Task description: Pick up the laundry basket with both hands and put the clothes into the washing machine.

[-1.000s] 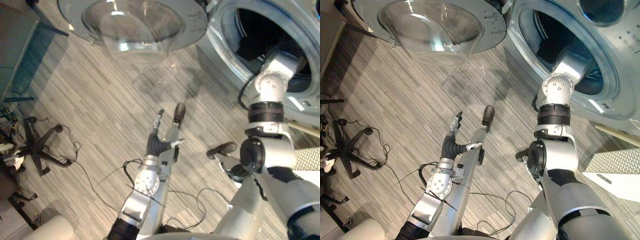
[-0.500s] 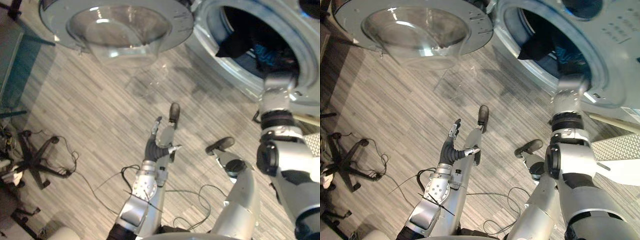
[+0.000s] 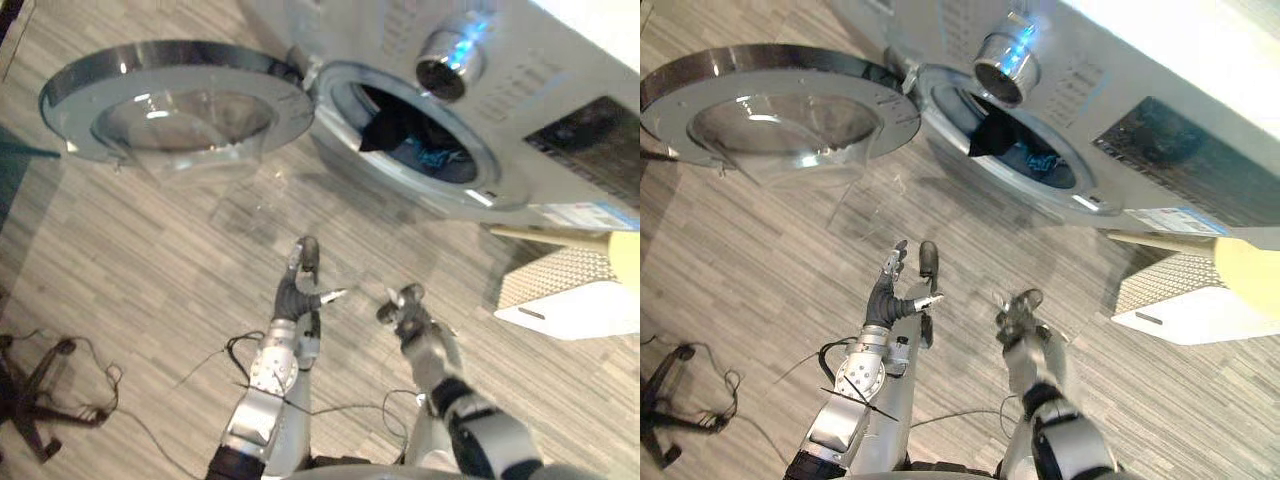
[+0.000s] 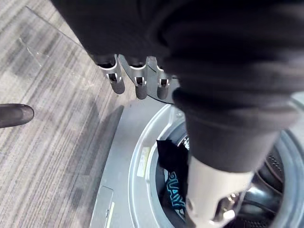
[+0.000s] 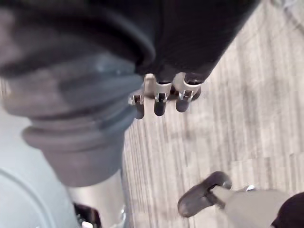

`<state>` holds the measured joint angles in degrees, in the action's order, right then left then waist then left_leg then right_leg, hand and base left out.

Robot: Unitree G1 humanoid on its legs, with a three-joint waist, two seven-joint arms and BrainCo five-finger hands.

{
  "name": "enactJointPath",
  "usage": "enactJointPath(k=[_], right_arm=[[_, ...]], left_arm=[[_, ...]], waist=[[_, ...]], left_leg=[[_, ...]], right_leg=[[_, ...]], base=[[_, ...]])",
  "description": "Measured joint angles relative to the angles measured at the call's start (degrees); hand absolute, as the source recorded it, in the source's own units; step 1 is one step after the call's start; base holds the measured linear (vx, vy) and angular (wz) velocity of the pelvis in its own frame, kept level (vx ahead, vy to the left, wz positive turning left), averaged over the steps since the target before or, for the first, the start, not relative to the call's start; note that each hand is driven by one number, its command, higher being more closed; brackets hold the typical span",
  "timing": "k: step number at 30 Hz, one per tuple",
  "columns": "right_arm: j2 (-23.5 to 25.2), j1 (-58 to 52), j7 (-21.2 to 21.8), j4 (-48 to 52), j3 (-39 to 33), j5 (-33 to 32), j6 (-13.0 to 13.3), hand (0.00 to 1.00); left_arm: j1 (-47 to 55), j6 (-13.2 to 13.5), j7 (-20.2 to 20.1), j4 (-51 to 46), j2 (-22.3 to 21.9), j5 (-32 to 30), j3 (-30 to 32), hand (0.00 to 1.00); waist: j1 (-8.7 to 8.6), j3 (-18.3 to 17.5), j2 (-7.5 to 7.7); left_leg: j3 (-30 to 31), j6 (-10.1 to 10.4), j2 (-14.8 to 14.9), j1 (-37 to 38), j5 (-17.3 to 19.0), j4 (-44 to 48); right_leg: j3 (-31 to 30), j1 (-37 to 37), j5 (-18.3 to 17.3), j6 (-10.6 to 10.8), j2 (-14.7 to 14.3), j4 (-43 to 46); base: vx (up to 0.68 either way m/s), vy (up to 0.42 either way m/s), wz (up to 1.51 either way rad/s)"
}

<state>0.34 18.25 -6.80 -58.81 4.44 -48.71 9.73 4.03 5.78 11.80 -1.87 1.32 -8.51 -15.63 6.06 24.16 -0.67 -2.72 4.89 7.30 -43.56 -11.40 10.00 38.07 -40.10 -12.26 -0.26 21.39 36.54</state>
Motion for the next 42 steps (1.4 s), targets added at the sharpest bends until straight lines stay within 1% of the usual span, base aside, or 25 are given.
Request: enactJointPath(k=[1,2,5,9,12,13,14,15,16,17,19,20,21,22,25,28,31,33,34,35,36,38,40,41,42], right_arm=[[0.1,-1.4,0.6,0.3,-0.4,0.6,-0.2,0.0],[1.0,-4.1,1.5,3.2,-1.8,2.4,-0.3,0.0],[0.8,-9.9,3.5,8.0,-3.6,5.0,-1.0,0.0],[-0.5,-16.9,6.5,12.9,-7.1,9.2,-2.3,0.0],[-0.6,-21.3,7.2,13.5,-10.9,13.0,-3.7,0.0],[-0.6,-22.6,7.1,13.4,-11.9,15.0,-4.0,0.0],[0.0,-23.2,7.2,13.0,-12.8,17.1,-4.5,0.0],[0.6,-23.5,7.1,12.7,-13.1,18.0,-4.9,0.0],[0.8,-24.0,7.2,12.2,-13.1,18.9,-5.4,0.0],[0.8,-24.3,7.4,12.1,-13.5,19.6,-5.5,0.0],[1.3,-24.6,8.1,10.4,-15.3,20.1,-5.7,0.0],[1.3,-24.3,8.1,9.3,-15.3,20.0,-5.8,0.0],[1.1,-24.0,8.2,7.7,-15.1,19.9,-5.8,0.0],[0.1,-22.8,8.1,4.4,-15.1,19.8,-5.9,0.0],[-2.6,-19.4,8.0,0.3,-14.6,19.5,-5.8,0.0],[-3.3,-17.9,7.6,-1.0,-14.7,18.8,-5.6,0.0],[-3.4,-17.5,7.0,-1.2,-14.8,17.9,-5.5,0.0],[-4.1,-17.5,6.9,-2.4,-15.4,18.0,-5.6,0.0],[-4.3,-17.5,7.0,-3.0,-15.7,18.3,-5.7,0.0],[-5.3,-18.1,7.0,-3.5,-17.1,20.3,-6.0,0.0],[-5.7,-18.5,7.0,-3.6,-17.6,20.7,-6.1,0.0],[-7.2,-19.4,7.0,-3.9,-19.1,22.8,-6.3,0.0],[-8.6,-21.4,7.0,-3.9,-22.0,24.2,-6.5,0.0],[-9.3,-22.2,6.9,-4.0,-24.0,24.4,-6.8,0.0],[-9.2,-22.9,7.0,-4.2,-24.3,24.6,-7.5,0.0]], left_arm=[[0.0,-0.2,-0.6,0.4,0.0,0.2,0.3,0.0],[0.6,-0.3,-1.8,1.0,0.6,0.6,1.3,0.0],[2.0,-0.4,-3.5,2.9,1.3,1.2,2.9,0.0],[6.0,-0.4,-6.0,8.1,1.3,1.9,7.2,0.0],[7.6,-0.5,-6.7,14.0,0.5,5.2,12.5,0.0],[7.9,-0.5,-6.8,16.9,0.1,7.1,14.9,0.0],[8.8,-0.4,-6.7,20.1,-0.1,9.3,18.3,0.0],[9.5,-0.5,-6.7,22.9,0.0,11.4,20.4,0.0],[10.2,-0.6,-6.4,25.3,0.0,14.2,21.3,0.0],[10.2,-0.5,-6.4,26.8,-0.7,15.7,22.0,0.0],[10.3,-0.5,-6.4,30.9,-2.4,17.6,24.4,0.0],[9.9,-0.3,-5.9,33.9,-3.4,19.7,25.3,0.0],[9.3,-0.3,-5.3,36.3,-3.1,21.0,25.3,0.0],[8.1,-0.3,-5.1,39.7,-3.5,23.1,25.3,0.0],[6.0,0.0,-4.3,43.6,-4.9,29.0,25.3,0.0],[6.0,0.3,-3.9,45.4,-5.0,33.2,25.5,0.0],[6.2,0.4,-3.9,46.5,-5.0,37.4,28.0,0.0],[6.6,0.5,-4.0,46.6,-5.0,39.1,28.8,0.0],[6.7,0.5,-4.0,46.9,-5.0,39.4,29.2,0.0],[7.2,0.3,-4.0,47.1,-5.0,39.4,30.7,0.0],[7.4,0.2,-4.1,47.2,-5.0,39.4,31.7,0.0],[8.4,0.3,-4.0,47.4,-5.0,39.5,34.1,0.0],[8.5,0.3,-3.9,47.1,-5.0,40.6,36.8,0.0],[8.4,0.2,-3.7,45.0,-5.0,41.4,38.8,0.0],[8.5,0.3,-2.7,40.5,-4.9,42.3,40.5,0.0]], waist=[[-0.34,-0.1,0.18],[-0.75,-0.8,1.51],[-1.27,-1.5,2.63],[-2.28,-3.8,2.64],[-2.54,-6.2,2.32],[-2.42,-7.6,2.19],[-1.97,-9.4,2.84],[-2.07,-10.3,3.09],[-2.05,-12.5,4.05],[-2.05,-13.4,3.72],[-1.6,-17.3,2.64],[-1.46,-18.1,2.66],[-1.62,-18.8,3.76],[-1.24,-19.5,3.01],[-0.51,-20.7,-0.95],[-0.29,-20.4,-2.06],[1.04,-19.6,-1.6],[0.87,-19.2,-0.88],[0.9,-19.0,-0.67],[0.48,-18.9,-0.62],[0.23,-18.9,-0.55],[-1.38,-18.9,-0.61],[-2.46,-19.3,-1.9],[-2.7,-19.2,-2.41],[-4.04,-19.5,-2.15]], left_leg=[[-0.2,0.2,0.2,0.8,0.6,0.1],[-0.8,0.1,0.6,2.8,1.3,0.5],[-2.4,0.1,1.0,6.6,4.9,4.1],[-5.1,-1.5,1.0,14.0,12.1,10.7],[-7.6,-2.0,2.6,19.1,17.2,14.5],[-9.2,-2.3,3.8,21.6,18.6,14.6],[-12.3,-3.1,5.2,25.0,18.9,13.5],[-14.7,-3.6,5.6,27.4,19.5,13.5],[-16.1,-3.3,5.9,28.5,20.4,13.9],[-16.6,-2.9,6.2,28.7,20.9,14.5],[-18.2,-2.8,6.4,28.7,20.2,11.2],[-20.1,-2.5,5.8,30.3,17.9,8.2],[-20.1,-2.5,4.1,31.4,16.9,6.9],[-19.5,-2.8,2.9,31.5,15.4,5.2],[-16.8,-2.8,2.4,30.6,10.8,0.1],[-13.9,-2.0,1.7,30.1,8.5,-0.1],[-9.8,0.5,0.7,31.1,6.4,-0.7],[-7.2,1.4,-0.2,30.8,4.1,-1.7],[-6.8,0.7,-0.3,30.7,4.6,-1.0],[-6.5,-1.8,0.3,30.3,7.4,4.6],[-6.2,-2.2,0.8,30.4,8.9,7.2],[-4.9,-2.1,2.9,31.8,11.8,12.8],[-3.0,-1.2,6.0,35.3,11.8,10.6],[-2.5,-0.1,4.2,37.0,13.7,7.2],[-2.2,0.1,2.7,37.1,14.9,3.8]], right_leg=[[0.0,1.0,0.1,0.1,-0.3,-0.5],[-0.6,2.8,0.5,0.2,-0.9,-1.6],[-2.0,7.5,0.6,0.8,-1.6,-3.0],[-4.5,16.6,1.6,2.5,-2.1,-6.0],[-5.5,23.1,3.5,1.5,-3.9,-9.4],[-5.6,25.4,5.4,1.4,-5.4,-12.3],[-4.6,26.7,4.4,0.2,-4.9,-7.7],[-4.4,26.9,2.0,0.9,-3.9,-0.3],[-4.6,27.5,0.6,2.2,-4.3,1.5],[-5.3,28.0,0.7,2.5,-5.0,-0.6],[-8.3,29.2,1.7,4.6,-9.8,-9.8],[-11.4,30.4,-0.8,4.9,-10.2,-9.4],[-13.5,32.1,-1.8,4.7,-10.3,-12.2],[-14.2,33.8,-1.5,3.7,-11.6,-18.0],[-12.9,37.0,5.3,3.3,-14.9,-29.4],[-11.4,39.6,8.2,3.0,-15.8,-34.5],[-10.9,41.0,9.0,2.7,-15.2,-35.4],[-9.3,40.5,9.0,2.5,-13.4,-34.2],[-9.0,40.2,8.8,2.2,-12.6,-33.7],[-9.1,39.6,8.7,2.0,-10.7,-32.0],[-9.0,39.5,8.7,2.0,-9.8,-31.5],[-9.2,39.7,9.1,2.9,-7.4,-30.6],[-9.3,39.7,10.0,4.9,-6.0,-30.7],[-8.9,39.8,11.0,6.4,-5.2,-31.7],[-8.0,39.9,11.7,7.0,-4.5,-32.8]], base=[[0.08,-0.064,-0.2],[0.06,-0.047,-0.23],[0.09,-0.054,-0.26],[0.08,0.029,-0.28],[0.12,0.081,-0.52],[0.11,0.093,-0.85],[0.12,0.067,-1.07],[0.12,-0.001,-1.11],[0.06,-0.033,-0.78],[0.02,-0.021,-0.69],[0.01,-0.017,-0.55],[0.04,-0.077,-0.26],[0.05,-0.107,-0.12],[0.06,-0.051,-0.01],[-0.01,-0.015,0.11],[-0.07,-0.006,0.27],[-0.09,0.032,0.14],[-0.11,0.039,0.25],[-0.12,0.159,0.15],[-0.09,0.193,0.02],[-0.08,0.292,0.04],[-0.05,0.31,0.16],[-0.06,0.469,0.17],[-0.06,0.475,0.45],[-0.06,0.363,0.62]])
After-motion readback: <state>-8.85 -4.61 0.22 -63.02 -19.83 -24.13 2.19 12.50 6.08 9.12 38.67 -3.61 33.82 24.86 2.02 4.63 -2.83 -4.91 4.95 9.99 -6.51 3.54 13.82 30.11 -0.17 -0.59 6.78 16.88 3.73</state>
